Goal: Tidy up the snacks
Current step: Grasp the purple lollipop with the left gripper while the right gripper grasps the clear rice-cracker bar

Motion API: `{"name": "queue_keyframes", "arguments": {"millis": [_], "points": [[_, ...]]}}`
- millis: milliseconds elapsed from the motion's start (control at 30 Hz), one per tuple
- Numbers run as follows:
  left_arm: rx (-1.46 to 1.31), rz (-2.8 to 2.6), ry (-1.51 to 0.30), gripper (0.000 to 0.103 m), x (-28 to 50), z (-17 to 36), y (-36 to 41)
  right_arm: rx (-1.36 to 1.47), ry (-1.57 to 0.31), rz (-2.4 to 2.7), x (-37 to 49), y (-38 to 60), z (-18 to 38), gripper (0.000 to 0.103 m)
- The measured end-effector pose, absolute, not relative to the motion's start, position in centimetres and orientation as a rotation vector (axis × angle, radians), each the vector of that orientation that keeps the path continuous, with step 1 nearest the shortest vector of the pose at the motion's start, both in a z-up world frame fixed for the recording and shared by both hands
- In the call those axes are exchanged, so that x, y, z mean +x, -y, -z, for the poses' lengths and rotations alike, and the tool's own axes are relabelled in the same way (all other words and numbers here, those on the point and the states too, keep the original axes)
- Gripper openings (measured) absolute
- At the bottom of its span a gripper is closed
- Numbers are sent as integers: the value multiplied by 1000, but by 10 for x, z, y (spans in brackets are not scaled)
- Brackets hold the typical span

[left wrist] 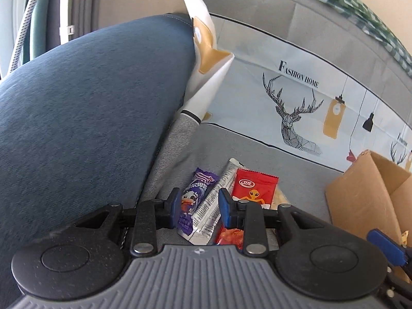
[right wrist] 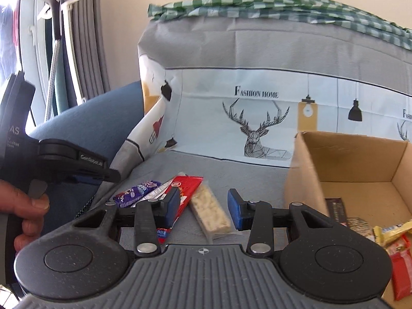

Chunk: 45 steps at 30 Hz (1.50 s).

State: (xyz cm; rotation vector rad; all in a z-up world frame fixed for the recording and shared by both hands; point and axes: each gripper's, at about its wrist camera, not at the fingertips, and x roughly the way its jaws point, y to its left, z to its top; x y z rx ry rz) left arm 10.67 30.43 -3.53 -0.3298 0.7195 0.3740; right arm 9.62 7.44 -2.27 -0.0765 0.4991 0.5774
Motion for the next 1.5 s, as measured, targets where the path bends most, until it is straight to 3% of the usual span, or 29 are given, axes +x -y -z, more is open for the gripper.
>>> {"name": "queue_keyframes", "arguments": {"millis": [200, 333, 433, 700, 767, 800, 867, 967, 1500], "points": [[-287, -380, -764, 35, 129, 53, -304, -60, -565, -504, 134, -95, 43, 48], [-273, -379, -790, 34, 143, 63, -304, -53, -634, -457, 161, -106, 60, 64], [-256, -382, -816, 34, 154, 71, -302, -62, -705, -454, 178, -117, 79, 69], [-234, -418, -910, 35, 166, 96, -303, -131, -780, -449, 193, -136, 109, 72], [-249, -408, -904, 33, 164, 96, -304, -122, -792, -444, 195, -134, 111, 68], [-255, -398, -906, 23, 164, 96, -304, -123, -791, -441, 196, -133, 112, 63], [-254, -397, -908, 23, 161, 95, -303, -122, -793, -454, 195, -131, 112, 49], [-271, -404, -907, 21, 157, 92, -303, -115, -790, -468, 192, -128, 109, 38], [-460, -300, -864, 20, 84, 56, -273, -174, -737, -527, 100, -85, 66, 38]]}}
